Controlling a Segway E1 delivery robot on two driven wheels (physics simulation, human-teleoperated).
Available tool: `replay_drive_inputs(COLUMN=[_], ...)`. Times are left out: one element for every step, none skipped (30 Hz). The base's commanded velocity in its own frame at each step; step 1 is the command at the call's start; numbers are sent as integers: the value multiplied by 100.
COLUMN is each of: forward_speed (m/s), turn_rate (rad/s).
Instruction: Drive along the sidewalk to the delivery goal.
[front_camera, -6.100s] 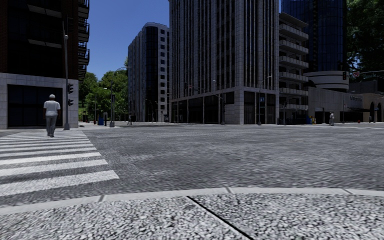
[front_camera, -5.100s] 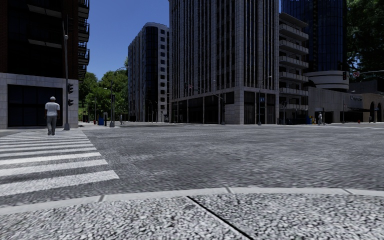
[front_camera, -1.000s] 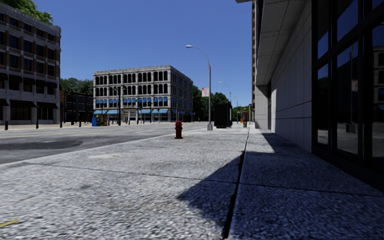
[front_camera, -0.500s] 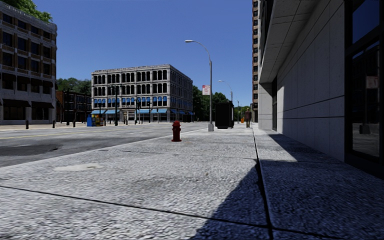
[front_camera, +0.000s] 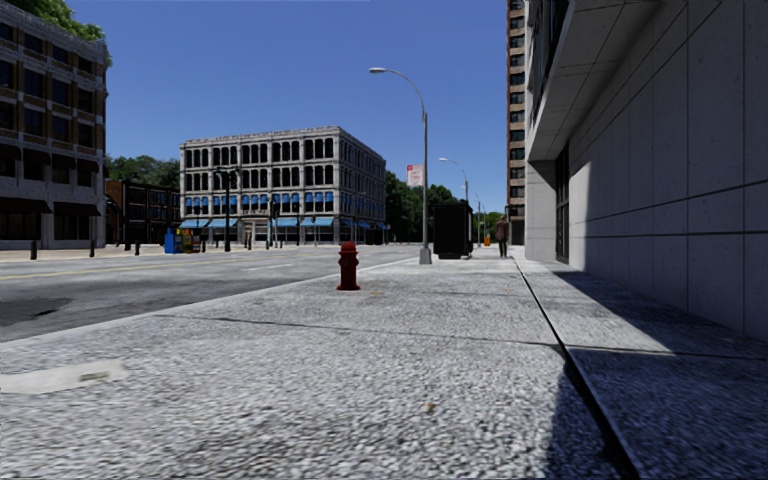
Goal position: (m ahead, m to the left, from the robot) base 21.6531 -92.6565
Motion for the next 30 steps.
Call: replay_drive_inputs(forward_speed=[200,200,200,200,200,200,200,200,200,200,200,200,200,200,200,200,200,200,200,200,200,200,200,200,200,200,200,200,200,200], turn_rate=[0,0,0,0,0,0,0,0,0,0,0,0,0,0,0,0,0,0,0,-1,-1,-78,-120,-120,-120,-120,-120,-120,-120,-110])
